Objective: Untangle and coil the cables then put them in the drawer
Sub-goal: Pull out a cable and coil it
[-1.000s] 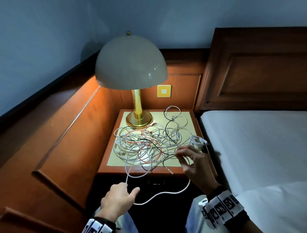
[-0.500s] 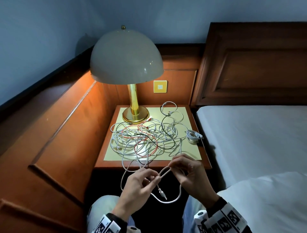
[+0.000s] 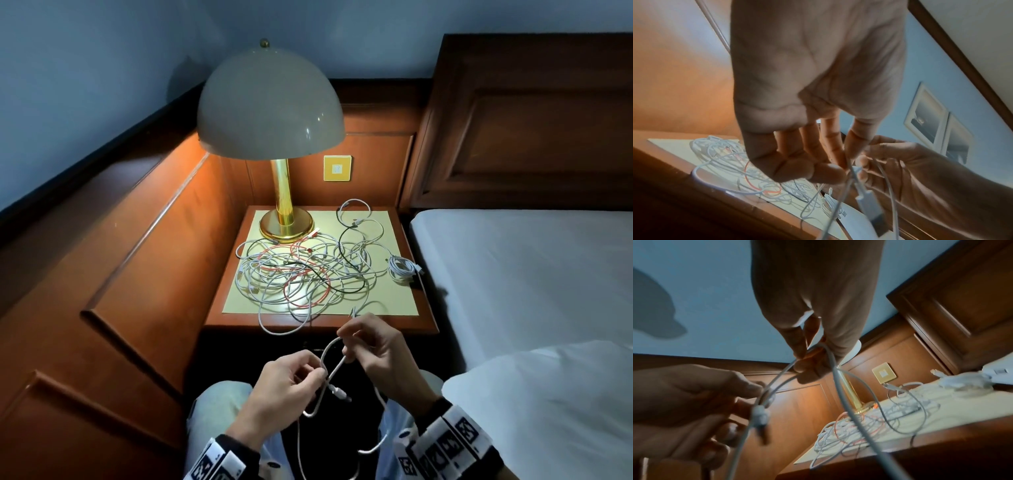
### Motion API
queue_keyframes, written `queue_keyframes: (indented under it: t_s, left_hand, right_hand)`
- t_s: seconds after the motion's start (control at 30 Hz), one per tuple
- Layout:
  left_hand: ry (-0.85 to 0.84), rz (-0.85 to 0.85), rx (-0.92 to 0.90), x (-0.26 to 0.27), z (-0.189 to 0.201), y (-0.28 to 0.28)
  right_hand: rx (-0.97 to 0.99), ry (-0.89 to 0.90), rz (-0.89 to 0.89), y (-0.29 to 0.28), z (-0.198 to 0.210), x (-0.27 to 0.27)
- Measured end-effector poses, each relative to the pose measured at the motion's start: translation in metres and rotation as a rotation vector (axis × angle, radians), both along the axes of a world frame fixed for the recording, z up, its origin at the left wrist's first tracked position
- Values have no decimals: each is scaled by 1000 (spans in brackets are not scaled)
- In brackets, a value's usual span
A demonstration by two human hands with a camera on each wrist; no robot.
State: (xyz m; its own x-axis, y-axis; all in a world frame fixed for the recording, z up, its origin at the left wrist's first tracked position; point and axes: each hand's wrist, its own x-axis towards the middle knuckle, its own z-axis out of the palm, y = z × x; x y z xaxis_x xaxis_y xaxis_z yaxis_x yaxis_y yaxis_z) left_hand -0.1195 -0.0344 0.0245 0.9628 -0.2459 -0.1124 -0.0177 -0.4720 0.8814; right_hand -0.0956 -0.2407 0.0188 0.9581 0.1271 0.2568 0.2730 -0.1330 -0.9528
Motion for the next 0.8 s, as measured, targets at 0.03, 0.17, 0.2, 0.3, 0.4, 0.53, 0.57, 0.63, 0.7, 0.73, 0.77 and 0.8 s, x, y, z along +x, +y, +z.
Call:
queue_keyframes:
  t_s: [0.03,0.17,0.2,0.3,0.4,0.53,0.57,0.63,0.7,0.73,0.77,0.8]
  left_hand:
    - [2,18,-10,1,-1,1]
    - [24,41,-53,2,-1,7]
    - [34,47,-70,3,-1,9]
    - [52,50,-135,5,2,11]
    - [10,37,-168,8,5,9]
    - [-35,33,-176,17,8,7]
    - [-56,22,-155,19,9,8]
    - [-84,-2,-98,23,11,11]
    - [-84,8,-70,26,11,14]
    - [-82,20,-74,28,12,14]
    - [-67,29,-93,29,13,14]
    - [-57,32,-121,29,15,13]
  right_hand:
    - [34,40,6,2,-3,-1]
    - [111,187,42,6,-10,-3]
    - [118,216,45,7,-11,-4]
    - [69,232,27,7,-14,-4]
    - [-36,223,52,7,-11,-4]
    - [-97,202,110,9,-3,-4]
    - [-89,198,105,9,-2,-4]
    - [-39,209,84,10,0,-3]
    - [-10,214,46,9,1,-3]
    - [-29,192,9,9,1,-2]
    - [-66,156,-34,9,-1,-2]
    - [-104,111,-77,10,-2,-1]
